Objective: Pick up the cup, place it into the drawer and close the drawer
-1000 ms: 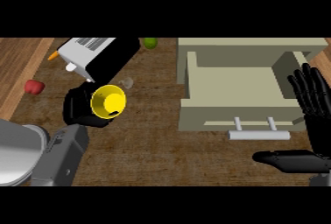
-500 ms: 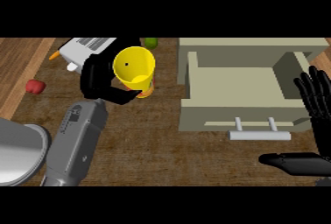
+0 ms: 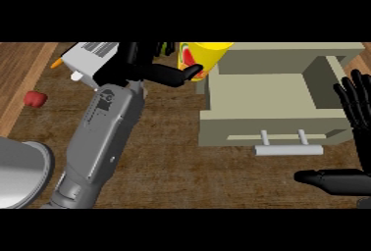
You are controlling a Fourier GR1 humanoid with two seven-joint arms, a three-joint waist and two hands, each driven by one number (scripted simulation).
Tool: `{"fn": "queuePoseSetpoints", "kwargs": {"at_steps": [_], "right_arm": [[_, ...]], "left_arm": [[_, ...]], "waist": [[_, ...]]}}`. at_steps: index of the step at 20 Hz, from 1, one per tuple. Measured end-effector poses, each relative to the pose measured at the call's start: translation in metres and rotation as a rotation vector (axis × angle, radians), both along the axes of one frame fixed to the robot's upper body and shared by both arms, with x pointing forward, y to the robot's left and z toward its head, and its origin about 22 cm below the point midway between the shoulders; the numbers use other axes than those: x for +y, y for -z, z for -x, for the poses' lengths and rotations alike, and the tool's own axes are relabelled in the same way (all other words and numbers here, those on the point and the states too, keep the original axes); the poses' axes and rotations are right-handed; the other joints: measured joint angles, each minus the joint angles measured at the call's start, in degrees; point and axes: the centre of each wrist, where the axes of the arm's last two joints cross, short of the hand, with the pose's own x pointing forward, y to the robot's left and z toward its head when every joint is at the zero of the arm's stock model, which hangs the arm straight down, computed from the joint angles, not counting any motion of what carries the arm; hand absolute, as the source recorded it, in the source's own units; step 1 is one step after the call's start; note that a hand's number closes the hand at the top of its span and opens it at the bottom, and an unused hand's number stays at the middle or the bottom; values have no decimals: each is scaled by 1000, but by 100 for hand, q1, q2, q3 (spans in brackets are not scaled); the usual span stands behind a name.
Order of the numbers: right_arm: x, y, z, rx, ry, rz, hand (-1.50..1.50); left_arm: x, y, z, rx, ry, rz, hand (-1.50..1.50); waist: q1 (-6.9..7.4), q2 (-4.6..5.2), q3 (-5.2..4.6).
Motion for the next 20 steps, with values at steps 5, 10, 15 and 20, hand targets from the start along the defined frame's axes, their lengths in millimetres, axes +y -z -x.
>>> {"fn": "queuePoseSetpoints", "kwargs": {"at_steps": [5, 10, 15, 20], "right_arm": [[1, 0, -8, 3, -19, 3, -150], [-3, -2, -4, -5, -29, 3, -150], [0, 7, -6, -7, -36, 2, -150], [-2, 6, -12, -16, -36, 0, -150]], "left_arm": [[-36, -24, -9, 35, -15, -24, 150], [-59, -25, -17, 110, -18, -43, 150], [-75, -26, -23, 155, -31, -73, 150], [-83, -10, -22, 187, -36, -110, 150]], "waist": [[-47, 19, 0], [-126, 35, 0], [-169, 50, 0], [-220, 58, 1]]}}
